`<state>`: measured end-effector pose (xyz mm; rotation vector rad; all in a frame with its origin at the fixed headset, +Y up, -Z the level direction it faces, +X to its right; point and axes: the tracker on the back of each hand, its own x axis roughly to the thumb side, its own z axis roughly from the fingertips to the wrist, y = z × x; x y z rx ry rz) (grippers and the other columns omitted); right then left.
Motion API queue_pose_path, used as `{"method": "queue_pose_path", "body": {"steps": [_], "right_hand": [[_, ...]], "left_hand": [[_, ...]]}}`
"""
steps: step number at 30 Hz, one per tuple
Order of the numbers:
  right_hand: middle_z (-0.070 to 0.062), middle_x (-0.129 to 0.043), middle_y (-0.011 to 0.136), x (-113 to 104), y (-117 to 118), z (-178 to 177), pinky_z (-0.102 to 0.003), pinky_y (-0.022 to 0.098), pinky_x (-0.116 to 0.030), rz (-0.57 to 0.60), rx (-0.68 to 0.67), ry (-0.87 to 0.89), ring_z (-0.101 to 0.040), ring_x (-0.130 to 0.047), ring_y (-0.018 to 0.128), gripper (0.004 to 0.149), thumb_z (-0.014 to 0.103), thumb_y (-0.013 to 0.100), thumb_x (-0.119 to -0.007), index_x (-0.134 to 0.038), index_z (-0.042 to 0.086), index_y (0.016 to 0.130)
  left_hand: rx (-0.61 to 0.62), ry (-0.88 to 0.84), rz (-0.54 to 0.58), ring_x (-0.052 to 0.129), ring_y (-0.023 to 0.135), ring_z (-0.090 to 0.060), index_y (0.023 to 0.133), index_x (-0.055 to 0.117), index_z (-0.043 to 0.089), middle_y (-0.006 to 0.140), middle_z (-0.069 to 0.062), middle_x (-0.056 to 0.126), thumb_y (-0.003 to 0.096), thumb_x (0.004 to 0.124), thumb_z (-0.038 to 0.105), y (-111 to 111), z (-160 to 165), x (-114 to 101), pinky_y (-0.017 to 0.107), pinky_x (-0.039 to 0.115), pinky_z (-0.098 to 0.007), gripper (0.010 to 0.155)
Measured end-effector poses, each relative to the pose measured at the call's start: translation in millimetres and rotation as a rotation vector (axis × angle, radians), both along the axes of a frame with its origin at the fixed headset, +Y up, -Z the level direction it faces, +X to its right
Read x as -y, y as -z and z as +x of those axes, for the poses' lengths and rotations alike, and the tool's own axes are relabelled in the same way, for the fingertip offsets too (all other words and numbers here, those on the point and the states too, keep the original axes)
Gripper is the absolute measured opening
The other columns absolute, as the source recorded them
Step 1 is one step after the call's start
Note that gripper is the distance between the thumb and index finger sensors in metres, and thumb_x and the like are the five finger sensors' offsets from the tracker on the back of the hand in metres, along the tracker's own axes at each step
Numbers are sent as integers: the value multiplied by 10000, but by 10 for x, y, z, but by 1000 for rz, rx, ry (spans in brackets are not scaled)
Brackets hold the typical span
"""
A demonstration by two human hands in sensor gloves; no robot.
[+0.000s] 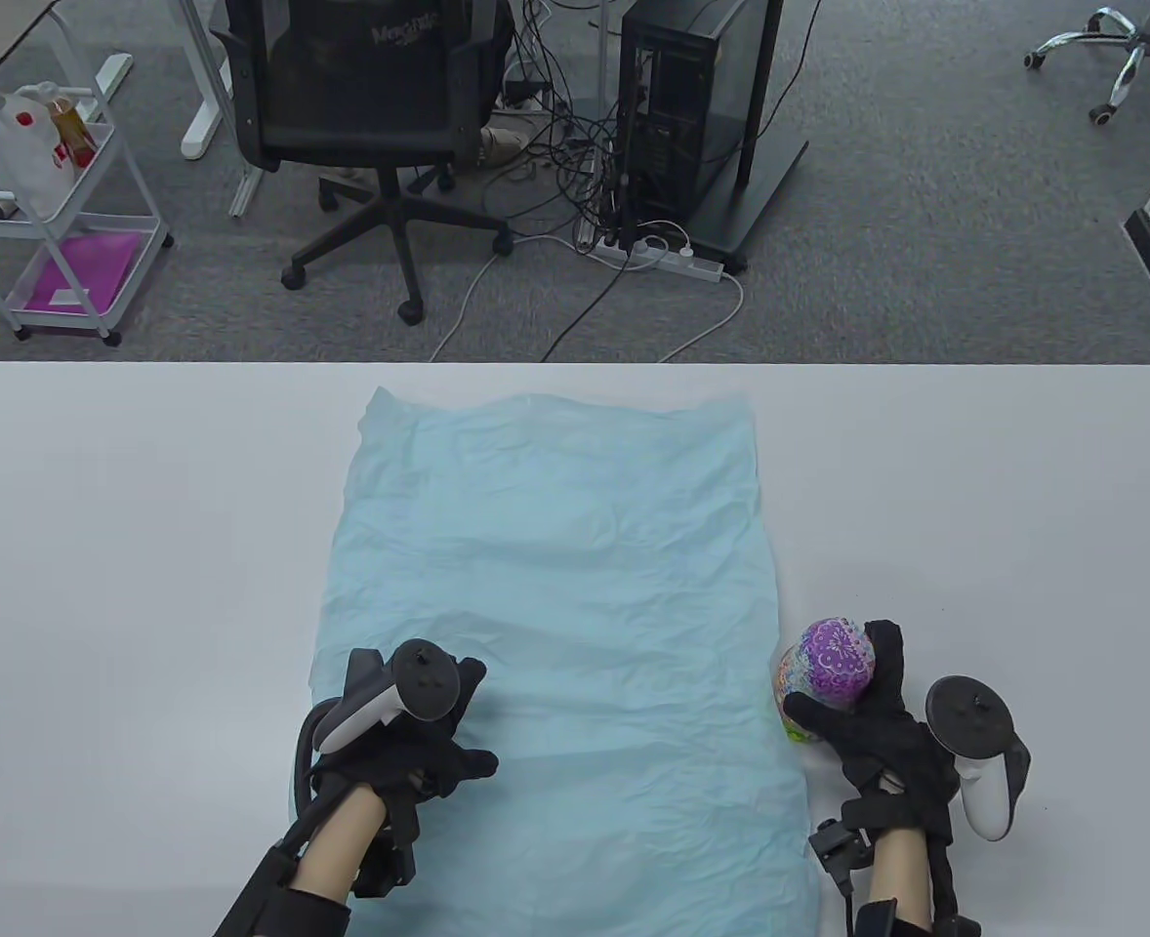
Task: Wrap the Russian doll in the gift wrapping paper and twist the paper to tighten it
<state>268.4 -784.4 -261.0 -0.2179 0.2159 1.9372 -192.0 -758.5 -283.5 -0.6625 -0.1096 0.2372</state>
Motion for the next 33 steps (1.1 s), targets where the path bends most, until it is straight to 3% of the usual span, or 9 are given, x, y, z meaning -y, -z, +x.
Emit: {"method": "queue_pose_path", "body": {"steps": [4, 6, 9, 13, 19, 21, 25, 29, 33], "right_hand": [[72, -25, 1216, 105, -7, -8, -544, 856, -102, -58, 14, -20, -217, -125, 1221, 1160, 527, 426, -898, 80, 308, 1010], [117, -129, 1226, 115, 4, -19, -522, 856, -73, -65, 14, -11, -201, -172, 1230, 1103, 528, 447, -894, 26, 337, 1025], [125, -192, 1225, 51, 14, -47, -563, 867, -106, -64, 28, -89, -216, -248, 1237, 1041, 549, 459, -889, -42, 359, 1033], [74, -192, 1223, -68, -29, -30, -616, 863, -141, 9, 68, -66, -284, -279, 1232, 1024, 547, 479, -892, -55, 368, 1039], [25, -198, 1217, -703, -104, -67, -660, 852, -258, 253, 97, -133, -322, -332, 1195, 1015, 553, 493, -888, -59, 367, 1050], [25, -213, 1218, -1104, -125, -207, -654, 852, -296, 333, 74, -249, -311, -353, 1186, 1012, 570, 490, -883, -71, 368, 1058], [22, -235, 1222, -1656, -133, -638, -647, 849, -326, 406, 25, -474, -302, -381, 1182, 1009, 601, 488, -868, -84, 359, 1074], [6, -283, 1221, -1921, -77, -1218, -628, 844, -370, 431, -3, -710, -310, -442, 1162, 1008, 632, 476, -851, -121, 317, 1096], [4, -308, 1220, -1883, 75, -1758, -620, 845, -381, 399, -78, -896, -304, -468, 1155, 1003, 645, 473, -845, -147, 300, 1106]], "left_hand": [[1, 1, 2, 293, 1186, -219, 1024, 103, 476, 1167, 88, 70, 324, 692, 673, 4, 0, 3, 827, 409, -587, 936], [1, 1, 0, 292, 1186, -219, 1023, 103, 478, 1167, 89, 71, 324, 691, 673, 4, 0, 4, 828, 408, -587, 935], [-1, -4, 5, 295, 1186, -219, 1024, 104, 477, 1167, 89, 72, 323, 691, 674, 3, -4, -4, 827, 410, -588, 935], [-5, -13, 10, 301, 1185, -219, 1024, 108, 477, 1167, 88, 77, 322, 693, 673, 1, -13, -11, 826, 414, -586, 934], [1, -18, 12, 304, 1185, -218, 1025, 110, 476, 1169, 85, 82, 322, 692, 674, 4, -9, -11, 826, 416, -585, 934], [0, -23, 14, 322, 1183, -215, 1026, 117, 474, 1175, 81, 115, 321, 693, 673, 6, -12, -12, 825, 422, -583, 932], [-6, -35, 20, 329, 1182, -215, 1027, 121, 472, 1177, 80, 129, 321, 695, 673, 7, -23, -21, 824, 427, -582, 932], [-5, -41, 25, 329, 1182, -215, 1029, 125, 471, 1177, 80, 133, 319, 695, 673, 12, -26, -22, 823, 427, -582, 932], [-5, -45, 28, 335, 1180, -216, 1035, 146, 463, 1177, 77, 142, 320, 697, 671, 14, -30, -18, 822, 430, -582, 926]]}}
